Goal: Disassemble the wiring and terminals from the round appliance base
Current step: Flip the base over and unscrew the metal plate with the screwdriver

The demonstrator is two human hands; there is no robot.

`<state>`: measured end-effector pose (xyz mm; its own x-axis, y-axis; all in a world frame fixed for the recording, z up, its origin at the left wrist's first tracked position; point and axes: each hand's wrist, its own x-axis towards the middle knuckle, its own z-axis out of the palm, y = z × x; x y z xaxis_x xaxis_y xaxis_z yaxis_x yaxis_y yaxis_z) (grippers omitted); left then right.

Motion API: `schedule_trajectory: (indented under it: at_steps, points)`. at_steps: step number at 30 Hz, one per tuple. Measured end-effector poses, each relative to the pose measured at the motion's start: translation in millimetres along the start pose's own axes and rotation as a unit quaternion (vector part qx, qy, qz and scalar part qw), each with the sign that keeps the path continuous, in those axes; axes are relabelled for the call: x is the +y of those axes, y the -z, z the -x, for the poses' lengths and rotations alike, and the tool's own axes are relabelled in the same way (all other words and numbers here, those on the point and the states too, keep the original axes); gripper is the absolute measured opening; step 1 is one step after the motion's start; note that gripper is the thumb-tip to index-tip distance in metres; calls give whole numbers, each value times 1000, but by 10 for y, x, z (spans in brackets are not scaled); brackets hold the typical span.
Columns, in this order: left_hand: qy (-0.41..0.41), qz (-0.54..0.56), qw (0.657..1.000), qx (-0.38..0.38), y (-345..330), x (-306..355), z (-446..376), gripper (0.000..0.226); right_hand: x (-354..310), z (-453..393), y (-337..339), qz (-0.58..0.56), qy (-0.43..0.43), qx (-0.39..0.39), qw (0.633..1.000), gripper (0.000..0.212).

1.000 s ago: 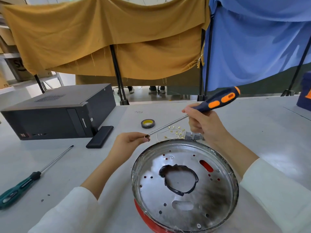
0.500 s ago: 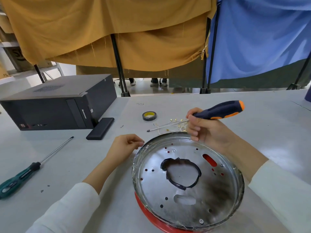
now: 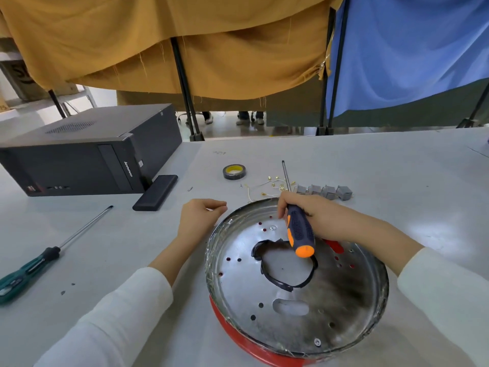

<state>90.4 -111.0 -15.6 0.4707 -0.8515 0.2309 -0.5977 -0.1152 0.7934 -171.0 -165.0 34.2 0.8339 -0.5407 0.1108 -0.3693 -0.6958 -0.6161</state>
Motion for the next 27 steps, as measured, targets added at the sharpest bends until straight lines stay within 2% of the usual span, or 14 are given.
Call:
schedule_trajectory:
  at_steps: [3,10,15,18,22,24,25,27]
  points:
    - [7,-41,999,-1,-66,56,-132,10,-23,23,-13,-21,-13,-13,1000,40]
    - [32,-244,969,-28,-319,237,-536,12,1,38,-30,-48,-30,5,998,39]
    - [-27,-360,931,-54,-465,268,-791,19,45,9,-48,-44,-27,-1,999,40]
    - [-57,-432,897,-77,-506,308,-943,21,61,-8,-49,-41,-20,0,999,41]
    - [-97,-542,828,-108,-474,360,-1079,24,81,-23,-64,-40,-14,8,999,41]
    - [-124,-568,805,-115,-457,352,-1099,26,97,-25,-67,-42,-12,10,999,39]
    - [-129,-566,806,-119,-452,335,-1111,27,101,-26,-68,-44,-11,9,999,39]
    - [-124,-530,829,-129,-445,289,-1137,28,100,-26,-68,-46,-10,4,999,37]
